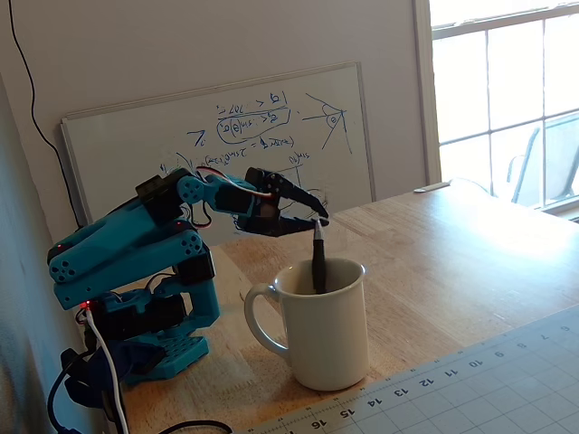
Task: Grasp a pen and put it in a mug.
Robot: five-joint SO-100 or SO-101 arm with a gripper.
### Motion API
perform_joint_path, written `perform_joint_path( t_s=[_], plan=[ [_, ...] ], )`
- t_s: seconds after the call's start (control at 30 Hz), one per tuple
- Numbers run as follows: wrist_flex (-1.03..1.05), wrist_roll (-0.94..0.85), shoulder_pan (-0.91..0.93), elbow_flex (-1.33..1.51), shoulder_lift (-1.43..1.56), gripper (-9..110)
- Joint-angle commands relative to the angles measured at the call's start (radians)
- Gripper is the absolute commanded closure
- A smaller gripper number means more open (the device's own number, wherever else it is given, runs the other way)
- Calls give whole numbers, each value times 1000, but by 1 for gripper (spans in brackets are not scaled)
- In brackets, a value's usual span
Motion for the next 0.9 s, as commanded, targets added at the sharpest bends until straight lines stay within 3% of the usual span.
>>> perform_joint_path(
  t_s=[0.0, 0.4, 0.87],
  plan=[
    [63, -11, -43, 9, 6, 101],
    [457, 2, -103, 20, 40, 101],
    [486, 2, -103, 61, 38, 101]
  ],
)
